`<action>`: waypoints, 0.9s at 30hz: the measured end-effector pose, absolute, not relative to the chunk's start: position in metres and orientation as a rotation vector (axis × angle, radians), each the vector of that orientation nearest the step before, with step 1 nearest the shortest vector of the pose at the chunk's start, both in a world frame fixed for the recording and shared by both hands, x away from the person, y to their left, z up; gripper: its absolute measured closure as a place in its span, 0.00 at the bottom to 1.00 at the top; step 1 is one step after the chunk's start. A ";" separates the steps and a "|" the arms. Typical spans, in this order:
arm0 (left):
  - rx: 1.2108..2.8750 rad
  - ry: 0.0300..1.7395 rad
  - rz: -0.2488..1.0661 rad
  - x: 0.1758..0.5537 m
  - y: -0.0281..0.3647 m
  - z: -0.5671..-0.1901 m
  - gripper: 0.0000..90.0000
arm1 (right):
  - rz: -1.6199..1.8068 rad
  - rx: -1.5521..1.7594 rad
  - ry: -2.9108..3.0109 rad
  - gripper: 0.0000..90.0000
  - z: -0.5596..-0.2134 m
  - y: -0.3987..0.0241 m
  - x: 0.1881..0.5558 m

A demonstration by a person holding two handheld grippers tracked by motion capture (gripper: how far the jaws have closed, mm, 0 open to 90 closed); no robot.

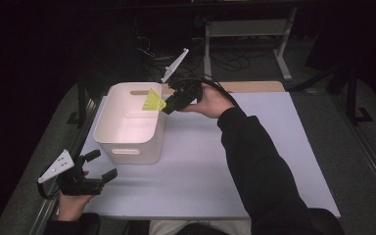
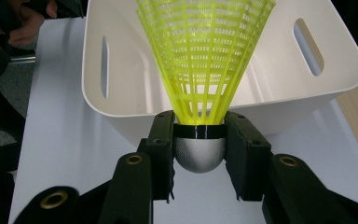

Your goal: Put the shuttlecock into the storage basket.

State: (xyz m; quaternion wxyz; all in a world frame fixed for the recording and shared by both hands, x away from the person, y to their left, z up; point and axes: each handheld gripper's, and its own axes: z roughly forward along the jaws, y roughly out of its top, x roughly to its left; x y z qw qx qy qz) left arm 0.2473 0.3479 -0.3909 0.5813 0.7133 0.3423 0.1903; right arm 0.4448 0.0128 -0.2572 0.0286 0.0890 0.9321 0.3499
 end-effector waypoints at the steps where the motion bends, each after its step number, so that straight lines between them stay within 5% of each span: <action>1: 1.667 0.799 0.445 0.247 0.348 -0.391 0.00 | 1.081 0.270 2.876 0.70 -0.257 0.014 0.445; 27: 1.671 0.796 0.443 0.248 0.347 -0.391 0.00 | 1.127 0.202 2.908 0.70 -0.261 0.048 0.440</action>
